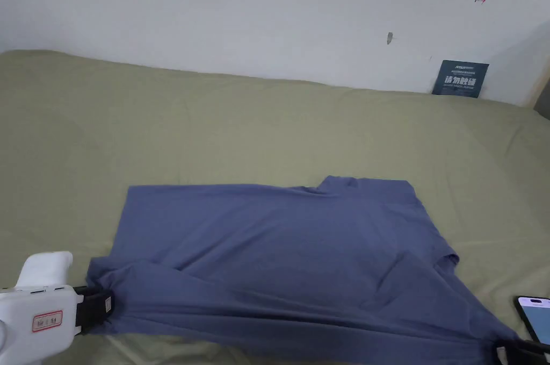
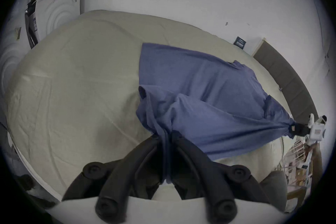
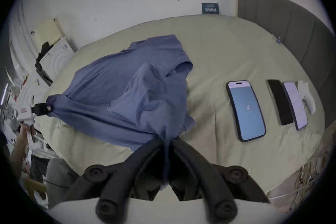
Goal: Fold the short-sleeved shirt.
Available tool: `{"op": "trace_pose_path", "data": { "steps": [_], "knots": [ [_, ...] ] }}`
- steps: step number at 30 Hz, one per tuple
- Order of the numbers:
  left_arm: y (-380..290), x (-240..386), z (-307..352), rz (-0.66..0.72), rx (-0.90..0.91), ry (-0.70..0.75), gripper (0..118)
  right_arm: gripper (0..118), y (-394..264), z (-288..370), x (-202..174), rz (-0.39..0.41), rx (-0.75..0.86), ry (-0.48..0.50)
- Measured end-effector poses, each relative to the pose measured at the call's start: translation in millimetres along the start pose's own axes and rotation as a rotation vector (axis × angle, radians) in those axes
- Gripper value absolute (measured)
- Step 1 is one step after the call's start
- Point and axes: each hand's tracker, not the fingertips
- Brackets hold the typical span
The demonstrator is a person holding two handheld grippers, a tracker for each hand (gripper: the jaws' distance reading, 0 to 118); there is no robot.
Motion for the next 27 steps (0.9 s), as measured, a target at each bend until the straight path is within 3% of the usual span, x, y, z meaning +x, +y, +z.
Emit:
{"op": "trace_pose_path", "data": {
  "steps": [9,12,17,18,19,20,21,22,23,24,27],
  "knots": [
    [-36.0,-15.8,64.7,0.025,-0.068,-0.036,8,1,-21.0,61.0,-11.4,0.046,-0.110,0.046],
    [-64.2,-21.2,64.9,0.032,-0.118,-0.009,8,1,-42.3,58.9,-14.1,0.098,-0.192,0.038],
    [-100.7,-31.7,46.7,0.089,-0.179,-0.004,9,1,-69.5,35.3,-9.8,0.101,-0.262,0.005],
    [-103.4,-34.1,43.8,0.109,-0.172,-0.006,11,2,-72.5,28.6,-4.8,0.092,-0.266,0.004],
    [-104.4,-36.2,41.9,0.140,-0.165,-0.015,27,4,-74.3,25.8,-1.6,0.076,-0.259,0.010],
    [-104.8,-38.1,41.7,0.161,-0.166,-0.006,48,18,-75.1,25.3,0.8,0.046,-0.246,0.024],
    [-105.5,-39.0,44.8,0.172,-0.160,0.013,70,47,-73.9,27.7,0.5,0.042,-0.244,0.012],
    [-105.2,-40.6,50.6,0.182,-0.142,0.033,86,85,-72.6,32.2,-0.5,0.051,-0.226,-0.039],
    [-104.5,-42.7,58.9,0.184,-0.131,0.051,86,91,-69.1,39.2,1.4,0.084,-0.201,-0.071],
    [-102.0,-42.9,72.6,0.190,-0.085,0.077,86,85,-65.0,51.6,0.0,0.104,-0.153,-0.085],
    [-88.2,-32.6,113.1,0.172,0.114,0.128,85,84,-49.6,88.3,-16.0,0.128,0.024,-0.136]
  ]
}}
